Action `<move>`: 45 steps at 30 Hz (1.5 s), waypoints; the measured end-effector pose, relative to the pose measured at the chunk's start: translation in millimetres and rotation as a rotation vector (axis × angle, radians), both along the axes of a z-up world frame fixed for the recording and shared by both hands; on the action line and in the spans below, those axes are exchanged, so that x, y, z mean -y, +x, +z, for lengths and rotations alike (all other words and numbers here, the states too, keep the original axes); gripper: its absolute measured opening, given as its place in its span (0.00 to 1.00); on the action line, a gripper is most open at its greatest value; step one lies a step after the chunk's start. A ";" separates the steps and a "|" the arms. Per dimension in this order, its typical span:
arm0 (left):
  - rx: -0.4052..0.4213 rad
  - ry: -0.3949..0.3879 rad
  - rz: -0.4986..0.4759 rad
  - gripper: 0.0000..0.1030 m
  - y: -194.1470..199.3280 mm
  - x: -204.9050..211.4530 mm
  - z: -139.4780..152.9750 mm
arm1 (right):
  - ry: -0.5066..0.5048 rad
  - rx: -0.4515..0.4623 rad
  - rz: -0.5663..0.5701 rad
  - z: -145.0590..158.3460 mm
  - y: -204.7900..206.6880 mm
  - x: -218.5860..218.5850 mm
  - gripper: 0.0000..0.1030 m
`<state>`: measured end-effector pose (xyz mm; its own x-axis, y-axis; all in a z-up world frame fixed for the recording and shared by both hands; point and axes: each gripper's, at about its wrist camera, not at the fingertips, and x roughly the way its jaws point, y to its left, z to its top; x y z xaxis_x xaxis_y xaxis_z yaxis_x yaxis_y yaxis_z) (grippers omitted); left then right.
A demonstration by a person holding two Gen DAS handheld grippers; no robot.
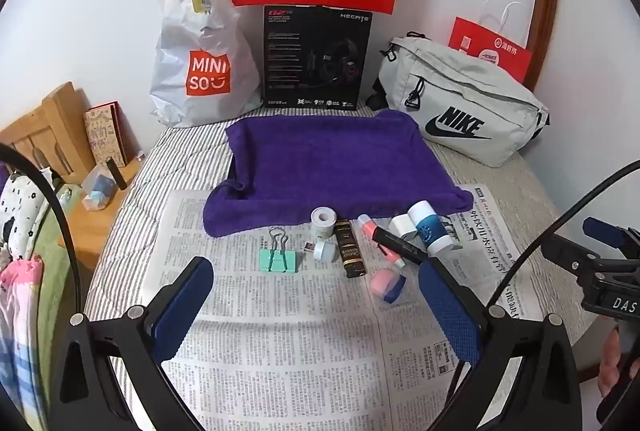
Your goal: Organize rigid objects
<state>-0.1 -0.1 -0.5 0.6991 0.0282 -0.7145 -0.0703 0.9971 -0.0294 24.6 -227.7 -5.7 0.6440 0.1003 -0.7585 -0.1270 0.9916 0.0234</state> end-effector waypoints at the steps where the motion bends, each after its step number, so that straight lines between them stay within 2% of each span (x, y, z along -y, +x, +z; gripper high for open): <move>1: 0.000 0.005 0.004 1.00 -0.5 0.4 -0.1 | -0.003 -0.014 0.003 -0.4 0.3 -0.5 1.00; 3: -0.004 -0.019 -0.001 1.00 0.6 -6.4 -0.8 | -0.005 -0.011 0.002 -0.1 -0.3 -0.9 1.00; 4: -0.010 0.017 0.001 1.00 -1.3 0.8 -1.5 | -0.006 -0.012 0.002 0.1 -0.6 -1.1 1.00; 22: -0.029 0.008 0.015 1.00 -4.9 -6.6 -3.1 | -0.001 -0.009 0.011 5.6 -7.0 -4.1 1.00; 45: -0.010 0.007 0.020 1.00 -11.7 -9.8 5.9 | -0.013 -0.008 0.020 5.1 -12.1 -8.7 1.00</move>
